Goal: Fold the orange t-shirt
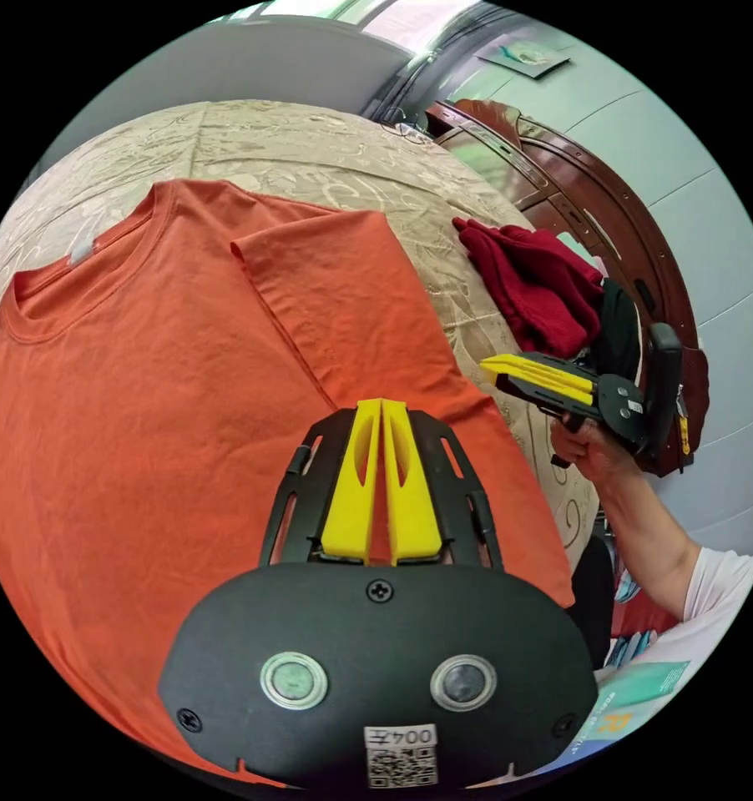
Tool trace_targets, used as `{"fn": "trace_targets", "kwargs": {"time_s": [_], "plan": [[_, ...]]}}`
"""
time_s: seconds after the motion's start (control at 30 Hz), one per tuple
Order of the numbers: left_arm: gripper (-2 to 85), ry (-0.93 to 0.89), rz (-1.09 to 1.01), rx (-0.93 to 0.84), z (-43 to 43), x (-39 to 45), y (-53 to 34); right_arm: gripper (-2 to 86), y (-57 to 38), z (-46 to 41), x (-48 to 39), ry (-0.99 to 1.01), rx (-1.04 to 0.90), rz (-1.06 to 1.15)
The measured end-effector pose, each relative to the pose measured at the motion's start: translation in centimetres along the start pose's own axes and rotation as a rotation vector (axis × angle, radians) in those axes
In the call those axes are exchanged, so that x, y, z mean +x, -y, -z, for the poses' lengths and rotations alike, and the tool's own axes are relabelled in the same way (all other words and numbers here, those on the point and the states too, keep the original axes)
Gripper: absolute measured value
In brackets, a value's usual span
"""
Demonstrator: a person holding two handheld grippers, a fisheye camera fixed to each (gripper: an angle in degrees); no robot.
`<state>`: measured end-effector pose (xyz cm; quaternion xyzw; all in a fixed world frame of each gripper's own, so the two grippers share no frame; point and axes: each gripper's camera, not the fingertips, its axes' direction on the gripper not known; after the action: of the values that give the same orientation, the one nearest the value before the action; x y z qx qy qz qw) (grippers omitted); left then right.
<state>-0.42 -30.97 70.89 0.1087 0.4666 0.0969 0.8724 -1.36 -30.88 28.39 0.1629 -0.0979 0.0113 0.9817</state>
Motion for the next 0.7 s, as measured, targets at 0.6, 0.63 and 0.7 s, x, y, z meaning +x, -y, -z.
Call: {"fn": "trace_targets", "kwargs": {"time_s": [0.6,0.63,0.7], "plan": [[1.3,0.12,0.392,0.481,26.1,-1.7,-22.1,-0.7,-15.4,1.5,-6.5,0.369,0.002,-0.093],[1.2,0.134,0.469,0.462,26.5,-2.8,-23.8,-0.7,-15.2,1.4,-7.4,0.374,-0.003,-0.079],[1.0,0.076,0.576,0.415,26.4,-4.2,-25.5,-0.7,-13.6,0.9,-11.4,0.402,-0.018,-0.017]]}}
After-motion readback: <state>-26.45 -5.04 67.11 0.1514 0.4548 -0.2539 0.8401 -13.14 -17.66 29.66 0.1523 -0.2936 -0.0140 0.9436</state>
